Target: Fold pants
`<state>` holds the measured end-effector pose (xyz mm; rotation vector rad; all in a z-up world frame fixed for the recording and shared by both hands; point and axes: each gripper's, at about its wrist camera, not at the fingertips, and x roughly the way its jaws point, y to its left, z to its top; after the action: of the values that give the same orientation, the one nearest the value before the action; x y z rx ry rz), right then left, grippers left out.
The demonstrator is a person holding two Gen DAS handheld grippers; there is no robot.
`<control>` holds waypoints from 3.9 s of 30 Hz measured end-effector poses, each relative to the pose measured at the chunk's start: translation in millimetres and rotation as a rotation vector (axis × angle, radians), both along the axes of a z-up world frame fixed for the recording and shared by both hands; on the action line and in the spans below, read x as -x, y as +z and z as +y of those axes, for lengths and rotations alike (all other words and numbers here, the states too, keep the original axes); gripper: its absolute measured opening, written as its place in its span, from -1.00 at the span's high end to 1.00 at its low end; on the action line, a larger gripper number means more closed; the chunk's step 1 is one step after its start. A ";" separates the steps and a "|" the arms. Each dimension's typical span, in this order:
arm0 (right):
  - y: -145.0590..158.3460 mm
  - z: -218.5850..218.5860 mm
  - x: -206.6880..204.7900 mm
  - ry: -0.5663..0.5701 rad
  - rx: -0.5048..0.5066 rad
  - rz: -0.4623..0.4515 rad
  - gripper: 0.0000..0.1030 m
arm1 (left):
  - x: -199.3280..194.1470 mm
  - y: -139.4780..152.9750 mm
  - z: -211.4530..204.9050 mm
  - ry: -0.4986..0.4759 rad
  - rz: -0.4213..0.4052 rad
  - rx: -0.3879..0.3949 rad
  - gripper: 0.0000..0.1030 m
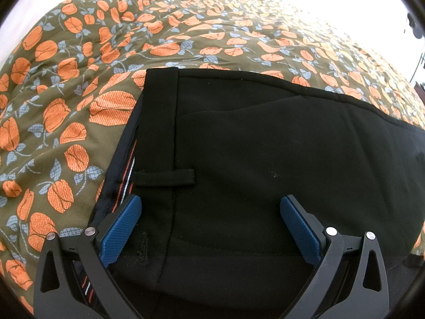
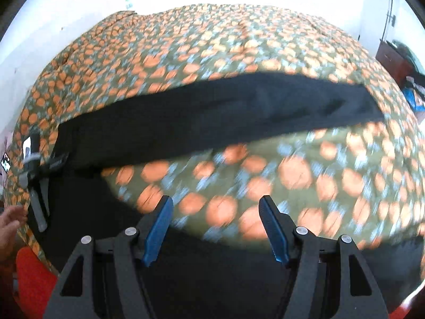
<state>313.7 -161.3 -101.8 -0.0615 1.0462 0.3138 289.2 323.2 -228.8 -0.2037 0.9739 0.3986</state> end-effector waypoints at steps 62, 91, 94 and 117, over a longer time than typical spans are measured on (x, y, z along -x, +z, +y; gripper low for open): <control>-41.8 -275.4 -9.4 -0.344 0.050 -0.015 0.88 | 2.3 0.3 5.0 0.008 -0.023 0.011 -0.99; -66.0 -178.2 77.9 -0.155 -0.054 -0.148 -0.28 | 137.8 52.5 -173.1 -0.144 -0.186 -0.068 -0.98; -66.9 -179.8 77.8 -0.155 -0.047 -0.148 -0.28 | 138.9 55.5 -167.4 -0.122 -0.192 -0.069 -0.99; -80.2 -243.0 8.8 -0.572 -0.866 0.201 -0.28 | 129.6 33.5 -159.4 -0.100 -0.143 -0.021 -0.98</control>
<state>304.9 -404.2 -182.0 1.0467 1.0033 0.2282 159.6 163.7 -195.4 -0.1619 0.8349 0.2983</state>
